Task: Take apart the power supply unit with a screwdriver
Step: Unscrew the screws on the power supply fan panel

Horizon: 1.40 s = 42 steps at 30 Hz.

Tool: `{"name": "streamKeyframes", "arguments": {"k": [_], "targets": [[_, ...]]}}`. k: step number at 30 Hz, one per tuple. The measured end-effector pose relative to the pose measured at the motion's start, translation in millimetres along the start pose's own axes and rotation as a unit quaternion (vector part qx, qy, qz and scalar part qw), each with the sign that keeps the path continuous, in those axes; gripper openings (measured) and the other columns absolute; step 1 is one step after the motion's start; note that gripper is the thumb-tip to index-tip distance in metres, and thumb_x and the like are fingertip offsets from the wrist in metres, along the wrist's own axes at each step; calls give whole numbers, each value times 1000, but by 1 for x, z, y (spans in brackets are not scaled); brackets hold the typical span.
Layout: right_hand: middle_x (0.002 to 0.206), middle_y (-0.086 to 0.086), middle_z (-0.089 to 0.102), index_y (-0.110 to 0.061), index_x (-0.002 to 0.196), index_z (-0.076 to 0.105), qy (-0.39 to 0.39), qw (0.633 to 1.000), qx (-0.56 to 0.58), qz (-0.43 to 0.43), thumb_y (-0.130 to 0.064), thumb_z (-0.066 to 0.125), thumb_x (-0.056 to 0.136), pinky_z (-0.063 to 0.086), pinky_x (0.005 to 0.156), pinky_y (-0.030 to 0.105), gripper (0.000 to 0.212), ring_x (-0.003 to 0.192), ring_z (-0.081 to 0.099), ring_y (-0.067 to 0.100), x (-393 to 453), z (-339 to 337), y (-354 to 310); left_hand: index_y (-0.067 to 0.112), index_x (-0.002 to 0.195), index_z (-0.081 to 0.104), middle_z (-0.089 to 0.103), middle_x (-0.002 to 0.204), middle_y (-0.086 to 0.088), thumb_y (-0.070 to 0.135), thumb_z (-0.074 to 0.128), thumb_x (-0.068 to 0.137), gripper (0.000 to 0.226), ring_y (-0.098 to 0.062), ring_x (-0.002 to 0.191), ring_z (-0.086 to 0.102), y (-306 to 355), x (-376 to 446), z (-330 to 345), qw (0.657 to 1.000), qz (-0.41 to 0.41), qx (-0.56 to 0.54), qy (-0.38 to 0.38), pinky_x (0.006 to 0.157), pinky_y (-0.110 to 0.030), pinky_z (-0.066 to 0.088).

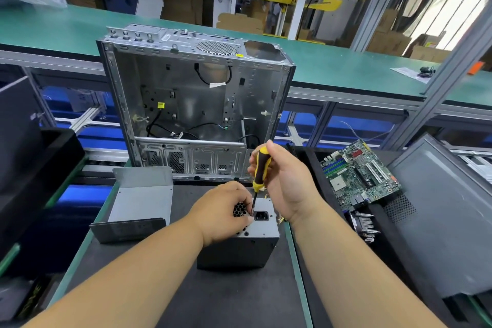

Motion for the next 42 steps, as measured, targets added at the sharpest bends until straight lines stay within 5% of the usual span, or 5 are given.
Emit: {"name": "streamKeyframes", "arguments": {"k": [7,18,26,34,42], "targets": [[54,2,33,-7,79,58,22,995,98,-5,-48,32,104,26,54,28,55,51,28,14,0,-6,7,40,81,56,52,111,22,35,69,81,14,-4,111,49,1,-2,0,1000,1,-4,7,99,-31,42],[76,2,59,-15,79,59,2,999,31,-31,-39,60,88,49,65,28,25,65,54,18,-1,-7,7,38,80,57,51,110,23,37,69,80,12,-3,109,49,0,-1,0,1000,-3,4,5,96,-34,45],[63,1,43,-10,83,66,-54,998,16,-4,-46,34,104,35,60,23,53,59,38,13,-6,9,7,39,75,54,48,102,26,37,69,79,15,-3,102,48,-1,-1,0,1000,-5,0,9,91,-29,44],[70,0,54,-16,83,45,-43,999,-15,-16,-28,50,101,41,64,25,22,64,44,15,-5,11,6,39,72,50,46,100,27,38,68,80,19,-3,101,47,1,-3,-1,1000,3,10,12,91,-28,43],[71,6,57,-7,80,67,-28,999,29,15,-29,37,106,46,67,28,45,64,52,16,-1,-1,-1,36,80,56,50,110,24,38,67,80,11,-3,109,48,-2,-1,1,1000,1,10,3,97,-33,44]]}}
Point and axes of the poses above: each hand's wrist, its own x-axis towards the middle knuckle, its own z-axis out of the palm, y = z × x, the point moved 3 cm from there along x, towards the middle knuckle
